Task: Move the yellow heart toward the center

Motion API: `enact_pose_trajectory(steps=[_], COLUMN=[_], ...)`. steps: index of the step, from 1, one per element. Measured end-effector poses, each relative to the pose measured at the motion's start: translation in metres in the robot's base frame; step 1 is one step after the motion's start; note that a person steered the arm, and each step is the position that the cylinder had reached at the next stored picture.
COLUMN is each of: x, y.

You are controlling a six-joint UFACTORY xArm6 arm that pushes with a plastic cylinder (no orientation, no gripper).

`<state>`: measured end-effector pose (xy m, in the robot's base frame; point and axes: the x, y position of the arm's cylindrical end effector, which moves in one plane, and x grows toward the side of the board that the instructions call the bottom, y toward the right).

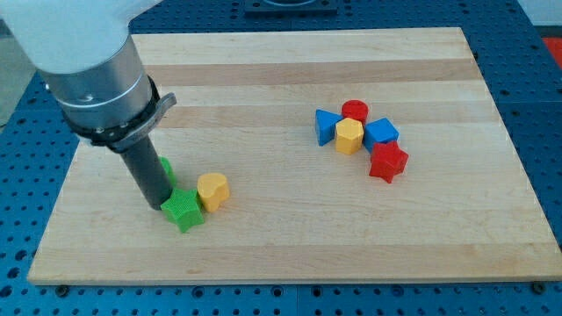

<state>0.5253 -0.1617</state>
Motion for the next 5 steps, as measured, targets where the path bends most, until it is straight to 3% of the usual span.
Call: enact_pose_trajectory(steps=[2, 3, 4, 5], x=[0.028, 0.002, -0.011, -0.001], y=[0.050, 0.080, 0.085, 0.042])
